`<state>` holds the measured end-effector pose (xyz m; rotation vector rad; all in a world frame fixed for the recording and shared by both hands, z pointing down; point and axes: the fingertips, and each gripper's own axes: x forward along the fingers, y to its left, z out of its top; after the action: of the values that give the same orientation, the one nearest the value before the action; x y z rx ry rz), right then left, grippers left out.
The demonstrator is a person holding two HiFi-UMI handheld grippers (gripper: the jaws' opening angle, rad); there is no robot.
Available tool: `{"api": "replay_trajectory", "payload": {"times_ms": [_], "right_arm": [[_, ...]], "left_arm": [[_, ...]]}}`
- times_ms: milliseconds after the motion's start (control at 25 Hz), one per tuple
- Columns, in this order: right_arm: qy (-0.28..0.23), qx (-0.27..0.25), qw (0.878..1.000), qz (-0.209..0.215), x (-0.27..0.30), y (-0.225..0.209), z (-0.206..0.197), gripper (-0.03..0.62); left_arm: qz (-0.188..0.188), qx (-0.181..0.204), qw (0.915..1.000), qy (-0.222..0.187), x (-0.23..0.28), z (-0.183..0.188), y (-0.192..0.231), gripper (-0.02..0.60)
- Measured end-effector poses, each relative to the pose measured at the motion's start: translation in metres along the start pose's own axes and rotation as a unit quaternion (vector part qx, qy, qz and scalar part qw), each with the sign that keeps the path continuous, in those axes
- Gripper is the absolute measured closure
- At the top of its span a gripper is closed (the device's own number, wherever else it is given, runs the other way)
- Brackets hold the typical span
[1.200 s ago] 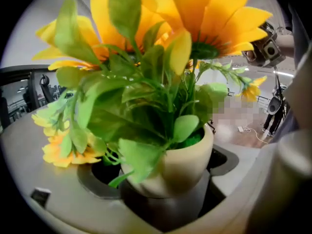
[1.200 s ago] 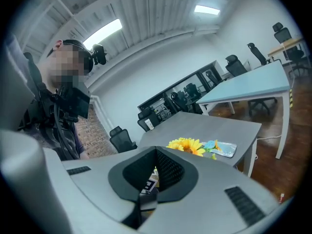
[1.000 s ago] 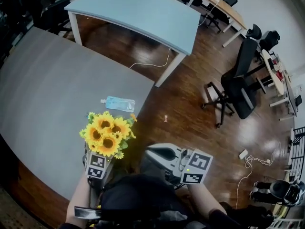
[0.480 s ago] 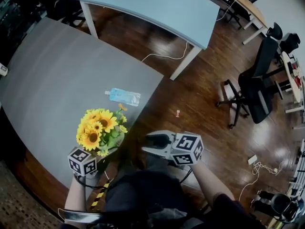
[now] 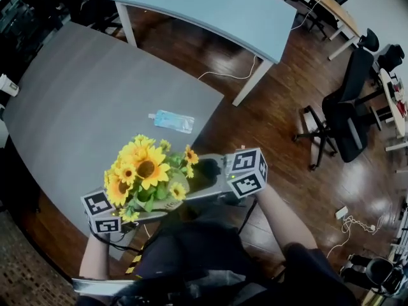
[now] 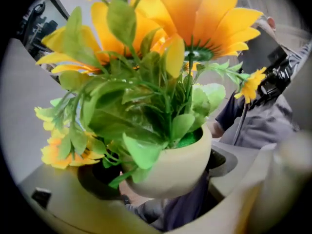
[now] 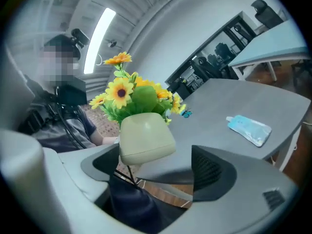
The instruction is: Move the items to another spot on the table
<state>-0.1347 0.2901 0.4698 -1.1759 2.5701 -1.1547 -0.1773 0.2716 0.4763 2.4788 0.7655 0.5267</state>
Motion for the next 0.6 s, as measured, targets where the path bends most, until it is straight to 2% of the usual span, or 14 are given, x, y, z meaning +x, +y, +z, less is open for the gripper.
{"api": "replay_trajectory", "payload": {"times_ms": [120, 360, 600], "right_arm": [[-0.011, -0.003, 0.999, 0.039, 0.005, 0.024, 0.015, 0.125], [0.025, -0.042, 0.999, 0.008, 0.019, 0.031, 0.022, 0.125], [0.024, -0.066, 0.997, 0.012, 0.021, 0.046, 0.029, 0.120]], "left_arm": [[-0.006, 0.031, 0.9993, 0.018, -0.003, 0.009, -0.004, 0.074], [-0.035, 0.064, 0.9969, 0.032, 0.001, 0.020, -0.014, 0.074], [-0.059, 0.084, 0.9944, 0.024, -0.003, 0.030, -0.027, 0.074]]}}
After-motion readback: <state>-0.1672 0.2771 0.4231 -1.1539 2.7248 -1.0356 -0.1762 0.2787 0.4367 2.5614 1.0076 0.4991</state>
